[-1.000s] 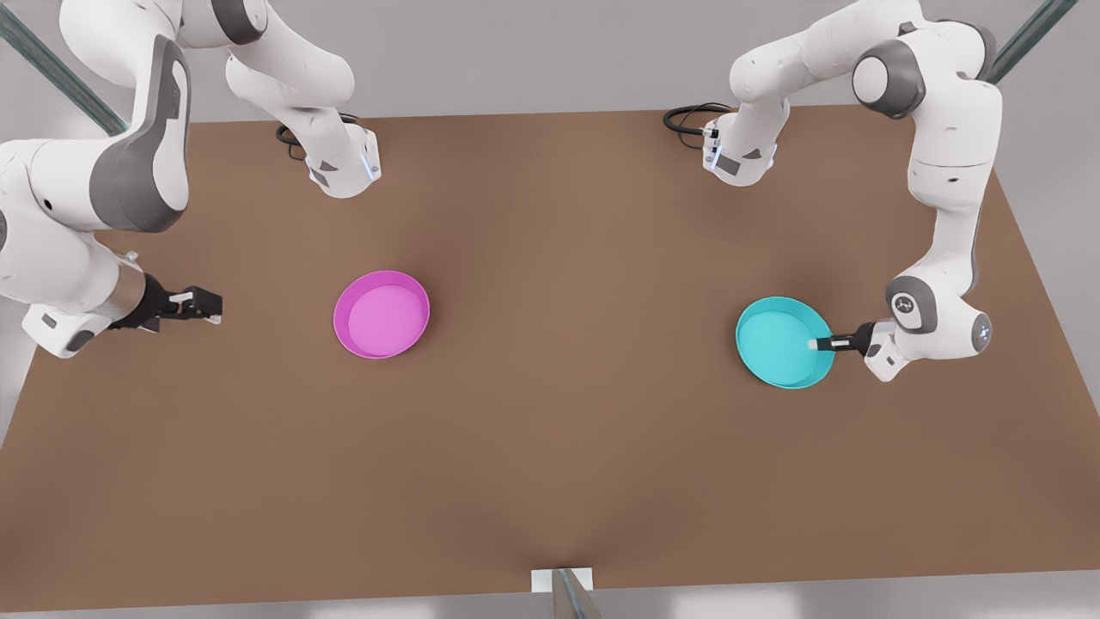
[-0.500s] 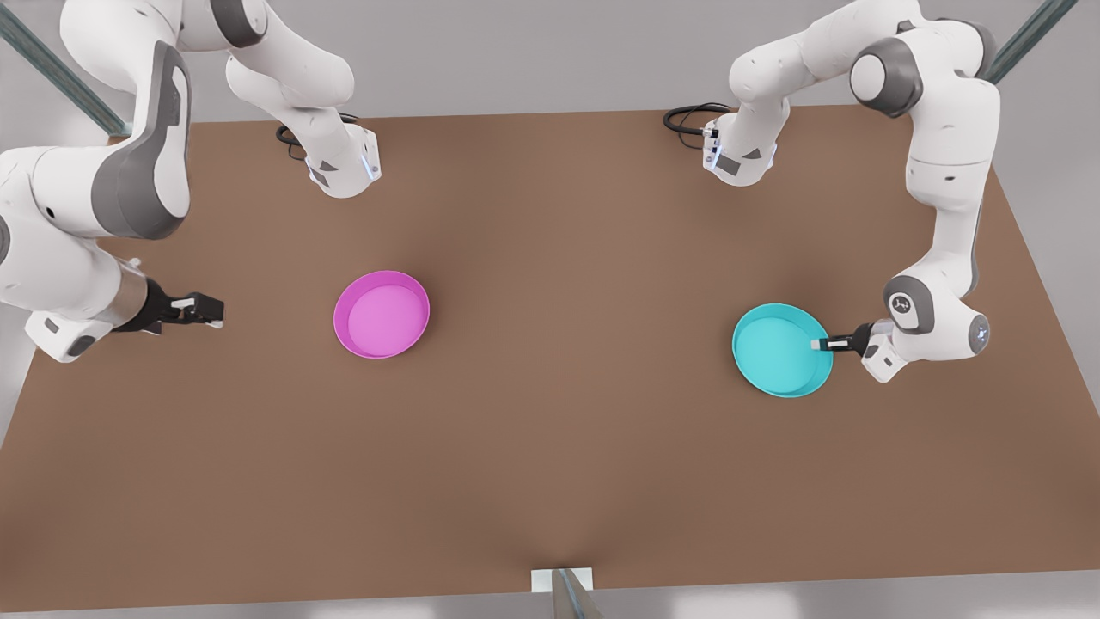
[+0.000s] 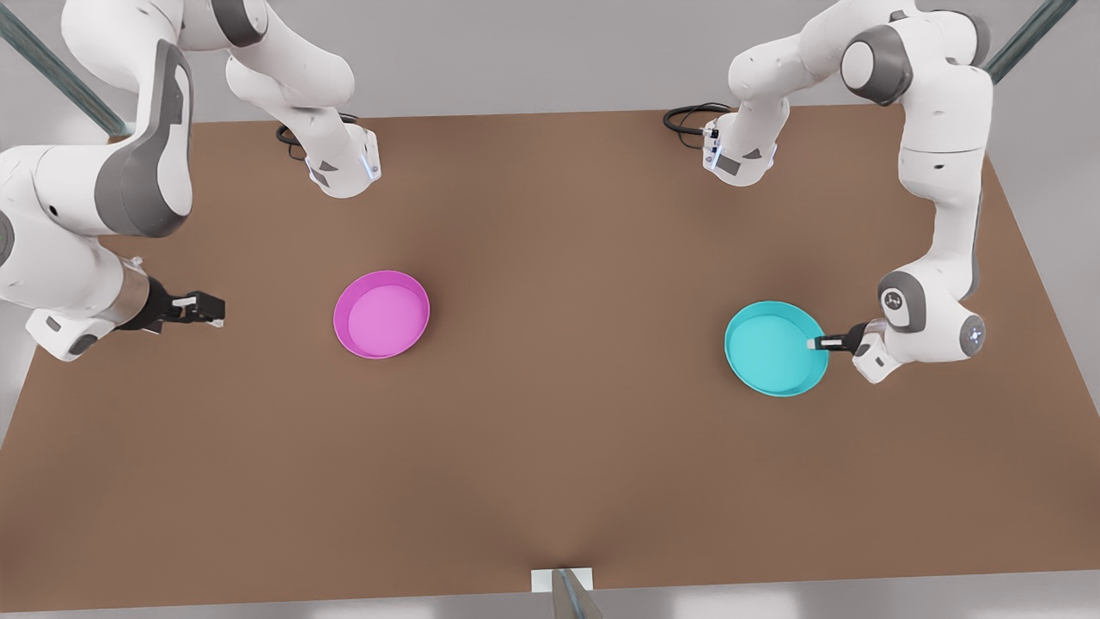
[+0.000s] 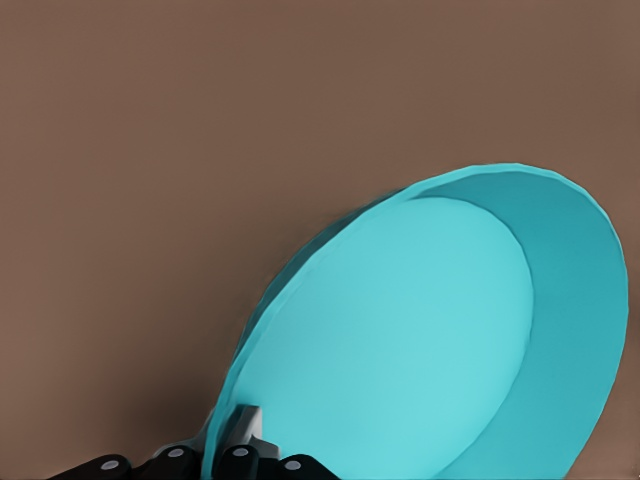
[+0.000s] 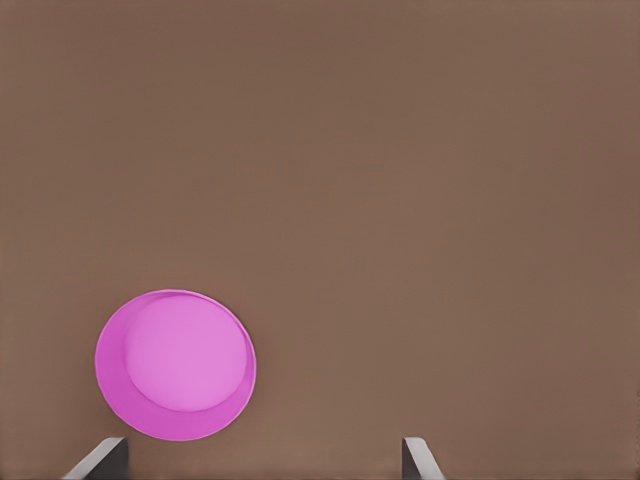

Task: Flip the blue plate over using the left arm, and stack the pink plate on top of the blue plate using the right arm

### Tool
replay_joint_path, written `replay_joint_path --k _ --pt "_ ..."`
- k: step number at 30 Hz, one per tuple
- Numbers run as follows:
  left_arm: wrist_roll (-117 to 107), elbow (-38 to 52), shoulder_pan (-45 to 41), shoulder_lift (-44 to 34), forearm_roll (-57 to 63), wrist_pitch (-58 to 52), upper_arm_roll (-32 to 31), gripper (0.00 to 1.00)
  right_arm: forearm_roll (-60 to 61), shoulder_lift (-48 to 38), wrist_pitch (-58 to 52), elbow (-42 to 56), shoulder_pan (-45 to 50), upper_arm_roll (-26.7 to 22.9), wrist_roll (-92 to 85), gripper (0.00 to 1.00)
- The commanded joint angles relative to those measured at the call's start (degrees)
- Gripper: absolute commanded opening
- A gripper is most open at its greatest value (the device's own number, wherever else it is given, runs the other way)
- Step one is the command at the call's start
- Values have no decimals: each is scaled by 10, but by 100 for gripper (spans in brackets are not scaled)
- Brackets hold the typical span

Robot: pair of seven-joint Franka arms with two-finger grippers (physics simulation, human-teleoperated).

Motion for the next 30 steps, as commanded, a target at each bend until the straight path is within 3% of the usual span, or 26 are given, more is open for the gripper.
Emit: replay_joint_path --k 1,18,22,30 --pt "0 -1 -2 -3 -55 -1 0 21 0 0 0 0 1 0 0 100" --pt "-96 -9 -134 -69 -45 -58 7 21 3 0 0 0 0 -1 -1 100" --pt "-120 -7 -180 -103 123 -71 11 21 2 1 -1 0 2 -1 0 100" --pt "-119 -4 -243 -123 271 -99 12 21 2 1 -1 0 2 0 -1 100"
